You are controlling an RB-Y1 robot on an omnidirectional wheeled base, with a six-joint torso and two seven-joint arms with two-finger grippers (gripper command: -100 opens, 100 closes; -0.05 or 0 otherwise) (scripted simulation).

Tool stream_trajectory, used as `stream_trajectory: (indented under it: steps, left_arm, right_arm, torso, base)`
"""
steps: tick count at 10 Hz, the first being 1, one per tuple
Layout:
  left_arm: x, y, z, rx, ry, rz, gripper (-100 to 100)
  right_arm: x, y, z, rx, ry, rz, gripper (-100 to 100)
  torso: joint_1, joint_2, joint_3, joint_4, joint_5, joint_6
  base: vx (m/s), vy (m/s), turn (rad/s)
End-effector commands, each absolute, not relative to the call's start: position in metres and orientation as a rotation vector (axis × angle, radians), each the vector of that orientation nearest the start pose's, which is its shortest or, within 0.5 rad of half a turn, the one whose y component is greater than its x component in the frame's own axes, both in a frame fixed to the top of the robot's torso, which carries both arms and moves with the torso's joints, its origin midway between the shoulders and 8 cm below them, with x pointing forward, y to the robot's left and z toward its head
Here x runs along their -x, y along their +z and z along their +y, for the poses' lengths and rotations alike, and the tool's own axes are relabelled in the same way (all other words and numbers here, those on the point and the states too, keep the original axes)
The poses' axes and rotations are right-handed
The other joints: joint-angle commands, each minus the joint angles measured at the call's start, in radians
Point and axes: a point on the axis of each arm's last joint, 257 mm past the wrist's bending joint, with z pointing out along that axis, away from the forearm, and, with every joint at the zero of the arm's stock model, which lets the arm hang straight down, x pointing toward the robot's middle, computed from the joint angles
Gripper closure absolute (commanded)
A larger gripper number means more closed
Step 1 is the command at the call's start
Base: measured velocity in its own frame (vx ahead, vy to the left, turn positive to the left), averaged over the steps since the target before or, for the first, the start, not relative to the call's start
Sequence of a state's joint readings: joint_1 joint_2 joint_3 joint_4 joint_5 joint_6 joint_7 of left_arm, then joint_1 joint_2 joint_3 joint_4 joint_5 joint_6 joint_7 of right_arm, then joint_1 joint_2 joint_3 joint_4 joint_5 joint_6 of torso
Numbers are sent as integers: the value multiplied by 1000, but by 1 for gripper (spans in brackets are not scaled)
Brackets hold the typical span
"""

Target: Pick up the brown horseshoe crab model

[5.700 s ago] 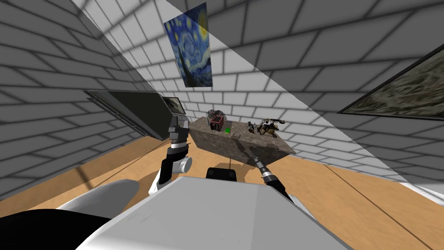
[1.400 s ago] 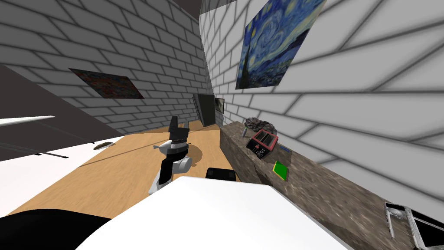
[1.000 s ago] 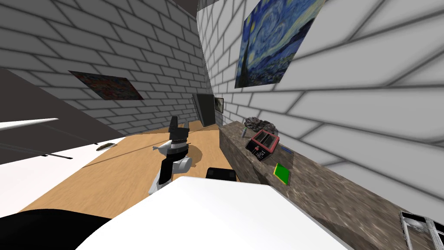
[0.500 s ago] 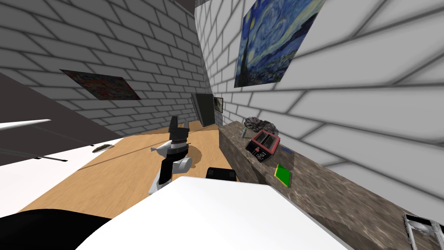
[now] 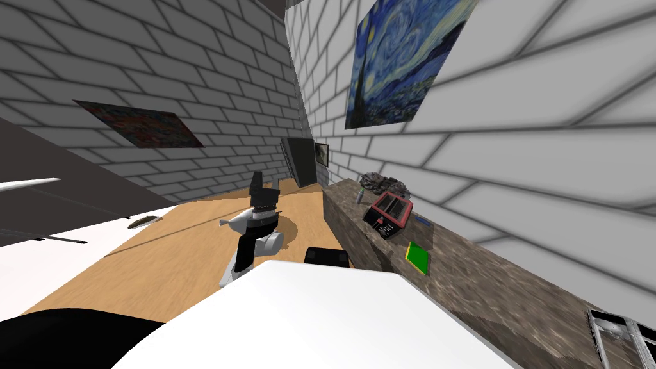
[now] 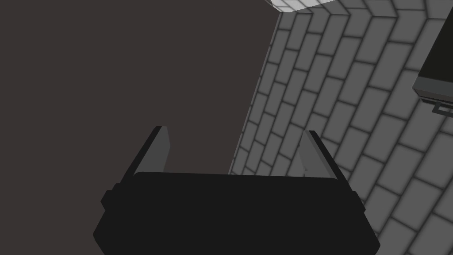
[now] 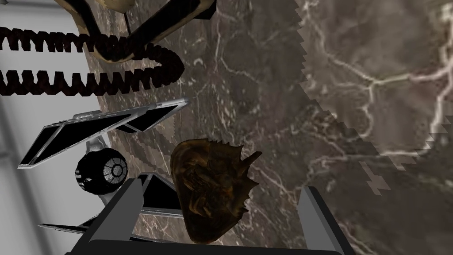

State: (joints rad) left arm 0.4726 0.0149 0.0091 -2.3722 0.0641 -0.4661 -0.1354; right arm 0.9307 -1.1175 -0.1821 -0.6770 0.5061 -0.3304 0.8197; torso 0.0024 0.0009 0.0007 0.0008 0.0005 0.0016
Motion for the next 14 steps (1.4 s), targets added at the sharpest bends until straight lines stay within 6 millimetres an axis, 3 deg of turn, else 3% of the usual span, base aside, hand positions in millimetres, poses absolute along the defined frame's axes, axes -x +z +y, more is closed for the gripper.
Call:
stream_trajectory:
  steps: [1,7,14]
  left_arm:
    - [-330,68,281,571,-1238,560,0]
    - [-330,67,281,571,-1238,560,0]
    - [-330,67,281,571,-1238,560,0]
  right_arm:
    - [132,-290,-851,420,-1149,2825,-100]
    - [132,-290,-851,420,-1149,2825,-100]
    - [147,-293,-856,431,-1170,2817,-100]
  torso:
    - [0,0,0,0,0,0]
    - [0,0,0,0,0,0]
    - [0,0,0,0,0,0]
  base:
    - [0,0,0]
    - [-1,-1,2]
    - [1,1,-2]
